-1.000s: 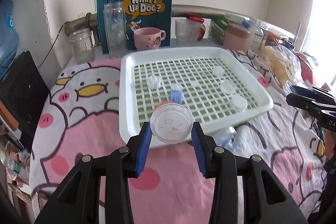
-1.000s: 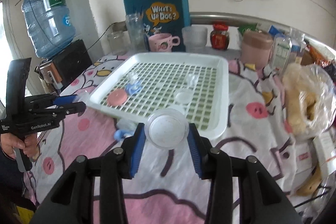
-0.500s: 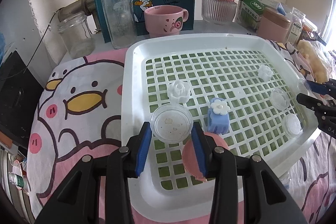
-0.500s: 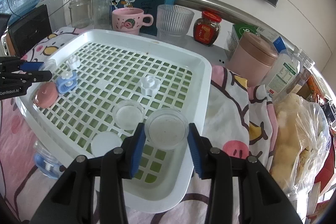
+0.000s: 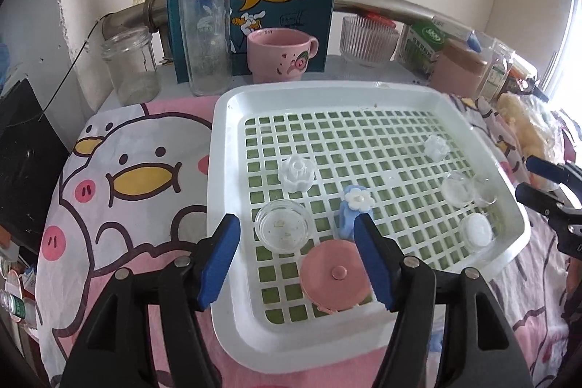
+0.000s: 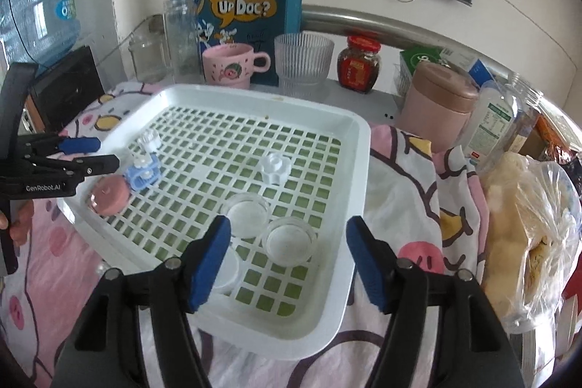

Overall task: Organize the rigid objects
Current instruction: 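Place the clear dish on the tray with the left tool while the right tool places the lid, then grasp the blue clip with the right tool while the left tool moves toward a clear lid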

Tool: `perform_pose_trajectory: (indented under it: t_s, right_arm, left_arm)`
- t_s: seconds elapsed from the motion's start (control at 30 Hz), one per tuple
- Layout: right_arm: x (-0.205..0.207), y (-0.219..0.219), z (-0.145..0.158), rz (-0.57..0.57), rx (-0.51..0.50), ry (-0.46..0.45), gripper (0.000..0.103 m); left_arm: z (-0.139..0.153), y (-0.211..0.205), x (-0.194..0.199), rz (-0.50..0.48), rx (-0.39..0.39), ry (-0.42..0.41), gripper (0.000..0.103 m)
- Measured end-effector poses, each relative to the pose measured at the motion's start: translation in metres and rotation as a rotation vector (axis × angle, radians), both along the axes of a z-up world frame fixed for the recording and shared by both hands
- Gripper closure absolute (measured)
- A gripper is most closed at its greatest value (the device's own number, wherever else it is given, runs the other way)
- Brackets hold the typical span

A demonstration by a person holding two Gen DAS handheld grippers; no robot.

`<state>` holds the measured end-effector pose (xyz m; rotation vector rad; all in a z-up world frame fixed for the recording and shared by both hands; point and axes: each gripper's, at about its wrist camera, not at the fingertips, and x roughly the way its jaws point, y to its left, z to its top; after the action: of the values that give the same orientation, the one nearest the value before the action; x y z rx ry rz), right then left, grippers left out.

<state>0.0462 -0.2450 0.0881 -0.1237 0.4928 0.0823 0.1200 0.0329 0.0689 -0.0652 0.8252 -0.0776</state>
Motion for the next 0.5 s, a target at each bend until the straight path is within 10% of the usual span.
perform_pose_trajectory:
  t_s: [0.23, 0.5]
  right_arm:
    - [-0.061, 0.029, -0.019, 0.092, 0.102, -0.008, 0.037]
    - [-0.053, 0.089, -0.066, 0.162, 0.105, 0.157, 0.037]
  left_arm:
    - [0.028, -0.015, -0.059, -0.016, -0.043, -0.064, 0.030]
    - [-0.004, -0.026, -0.097, 0.032, -0.080, 0.027, 0.028]
